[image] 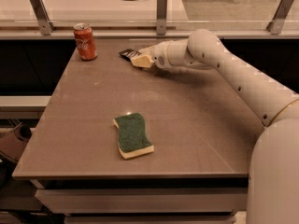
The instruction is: Move rxbar chocolate near sponge
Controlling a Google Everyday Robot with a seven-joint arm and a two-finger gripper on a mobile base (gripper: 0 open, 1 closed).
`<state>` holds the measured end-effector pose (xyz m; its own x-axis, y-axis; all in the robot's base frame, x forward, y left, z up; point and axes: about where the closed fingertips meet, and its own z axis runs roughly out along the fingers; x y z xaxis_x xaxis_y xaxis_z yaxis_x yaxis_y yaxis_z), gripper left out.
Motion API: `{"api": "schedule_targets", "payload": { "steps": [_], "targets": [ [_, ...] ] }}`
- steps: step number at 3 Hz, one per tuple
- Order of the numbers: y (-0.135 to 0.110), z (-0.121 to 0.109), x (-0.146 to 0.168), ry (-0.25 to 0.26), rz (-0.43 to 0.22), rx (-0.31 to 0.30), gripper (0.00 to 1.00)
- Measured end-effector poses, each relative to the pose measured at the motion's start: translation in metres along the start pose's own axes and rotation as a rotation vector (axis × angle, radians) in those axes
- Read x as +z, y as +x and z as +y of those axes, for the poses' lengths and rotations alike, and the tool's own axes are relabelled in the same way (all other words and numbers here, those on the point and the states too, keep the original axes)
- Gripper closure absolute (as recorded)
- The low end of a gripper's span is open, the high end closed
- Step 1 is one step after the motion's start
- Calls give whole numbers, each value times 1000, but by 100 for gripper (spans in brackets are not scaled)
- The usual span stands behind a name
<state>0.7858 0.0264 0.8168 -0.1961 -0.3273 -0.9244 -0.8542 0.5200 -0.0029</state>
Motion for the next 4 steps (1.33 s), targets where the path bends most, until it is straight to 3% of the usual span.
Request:
{"api": "schedule_targets", "payload": {
  "steps": [1, 3, 4],
  "targets": [
    [-2, 0, 0, -1, 0, 0, 100],
    [-10, 3, -14, 0, 8, -6, 100],
    [-22, 8, -41, 14, -7, -14, 100]
  ]
}}
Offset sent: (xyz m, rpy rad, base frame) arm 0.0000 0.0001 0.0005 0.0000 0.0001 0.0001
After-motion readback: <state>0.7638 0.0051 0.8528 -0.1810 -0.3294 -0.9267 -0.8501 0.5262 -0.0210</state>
